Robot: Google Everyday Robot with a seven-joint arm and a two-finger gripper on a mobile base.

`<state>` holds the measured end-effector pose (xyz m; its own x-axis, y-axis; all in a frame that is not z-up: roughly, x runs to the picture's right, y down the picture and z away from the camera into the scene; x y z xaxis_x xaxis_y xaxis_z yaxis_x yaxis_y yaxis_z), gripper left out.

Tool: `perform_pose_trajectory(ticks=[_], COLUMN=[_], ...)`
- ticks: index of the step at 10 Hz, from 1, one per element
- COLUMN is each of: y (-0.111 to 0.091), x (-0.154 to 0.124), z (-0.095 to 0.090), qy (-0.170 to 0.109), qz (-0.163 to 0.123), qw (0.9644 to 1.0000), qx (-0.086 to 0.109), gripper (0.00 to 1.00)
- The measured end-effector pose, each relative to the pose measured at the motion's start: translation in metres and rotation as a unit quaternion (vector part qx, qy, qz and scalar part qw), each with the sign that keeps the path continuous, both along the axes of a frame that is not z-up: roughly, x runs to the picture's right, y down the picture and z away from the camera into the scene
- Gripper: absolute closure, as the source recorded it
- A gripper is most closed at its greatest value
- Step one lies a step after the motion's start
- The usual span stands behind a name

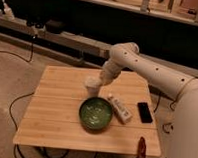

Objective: Place the white sponge in the ceramic cup

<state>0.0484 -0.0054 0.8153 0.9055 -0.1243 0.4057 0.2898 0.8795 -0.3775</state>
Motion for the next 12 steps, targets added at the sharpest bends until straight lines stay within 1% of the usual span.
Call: perform_pose_trajectory(ticks=[2,3,4,5,12], y=[0.0,0.0014,0.0026,0.0028,0.0029], x=[0.0025,0.0033,0.0039,0.0033,0.0035], z=[-0.0006,-0.0008,-0.0008,-0.0005,-0.0005], qy=[0.004,0.004,0.004,0.004,0.004], qz=[0.003,0.005,0.007,0.007,0.007], qw=[1.0,0.9999,0.9999,0.9999,0.9999], qx=[-0.003,-0.008,-0.012,-0.012,-0.012], gripper=[0.53,0.43,0.37,0.35,0.35])
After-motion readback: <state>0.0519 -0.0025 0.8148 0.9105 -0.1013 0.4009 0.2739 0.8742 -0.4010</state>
